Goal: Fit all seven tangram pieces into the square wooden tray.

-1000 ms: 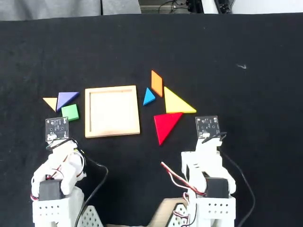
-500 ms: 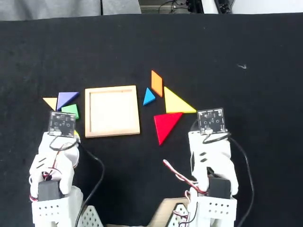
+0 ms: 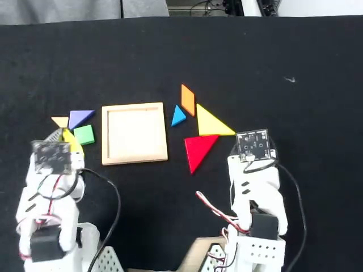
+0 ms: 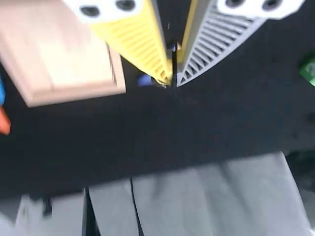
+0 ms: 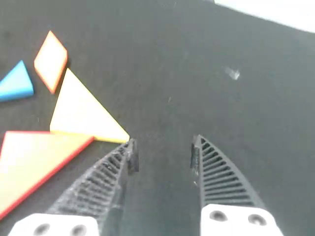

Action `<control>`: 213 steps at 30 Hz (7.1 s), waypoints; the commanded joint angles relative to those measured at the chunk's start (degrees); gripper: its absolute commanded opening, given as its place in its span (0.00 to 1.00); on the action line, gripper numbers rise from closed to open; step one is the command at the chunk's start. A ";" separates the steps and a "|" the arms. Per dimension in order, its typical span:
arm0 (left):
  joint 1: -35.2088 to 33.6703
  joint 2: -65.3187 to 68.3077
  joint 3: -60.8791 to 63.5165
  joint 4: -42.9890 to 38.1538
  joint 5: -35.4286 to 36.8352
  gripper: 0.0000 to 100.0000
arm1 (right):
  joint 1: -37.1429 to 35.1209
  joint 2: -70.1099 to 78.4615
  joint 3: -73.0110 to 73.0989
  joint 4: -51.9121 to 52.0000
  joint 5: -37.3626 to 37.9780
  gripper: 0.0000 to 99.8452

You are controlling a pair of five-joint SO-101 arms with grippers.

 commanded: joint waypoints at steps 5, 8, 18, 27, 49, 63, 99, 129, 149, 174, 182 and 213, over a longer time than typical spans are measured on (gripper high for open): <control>5.93 3.34 -11.74 4.13 5.10 0.03 | 0.62 -4.09 -14.73 11.34 2.46 0.19; 6.55 9.67 -14.90 3.69 5.10 0.03 | 0.62 -3.65 -20.53 16.70 2.55 0.19; 6.55 46.95 -30.64 7.38 5.80 0.03 | 0.35 -0.75 -30.55 23.30 2.81 0.19; 7.34 73.32 -39.96 6.86 12.04 0.03 | -3.34 35.30 -46.37 20.40 2.55 0.19; 4.09 78.77 -28.70 -8.35 22.86 0.18 | -18.46 103.78 -72.92 9.05 2.99 0.19; 4.09 78.68 -27.91 -8.35 23.03 0.18 | -20.75 111.96 -75.03 7.21 9.67 0.32; 3.82 78.68 -27.91 -8.09 23.21 0.18 | -11.87 127.96 -87.69 12.57 11.96 0.26; 3.56 78.68 -28.00 -8.18 23.21 0.18 | -6.42 114.68 -83.30 19.34 12.40 0.26; 3.56 78.68 -28.09 -8.09 23.30 0.19 | -2.81 126.64 -89.36 17.23 12.84 0.32; 3.56 78.68 -28.09 -8.09 23.30 0.19 | -5.45 120.75 -92.70 21.89 7.65 0.34; 3.56 78.68 -28.09 -8.09 23.30 0.19 | -5.63 128.13 -96.40 20.48 3.96 0.34; 3.56 78.68 -28.09 -8.09 23.30 0.19 | -4.84 135.25 -101.41 24.35 3.96 0.28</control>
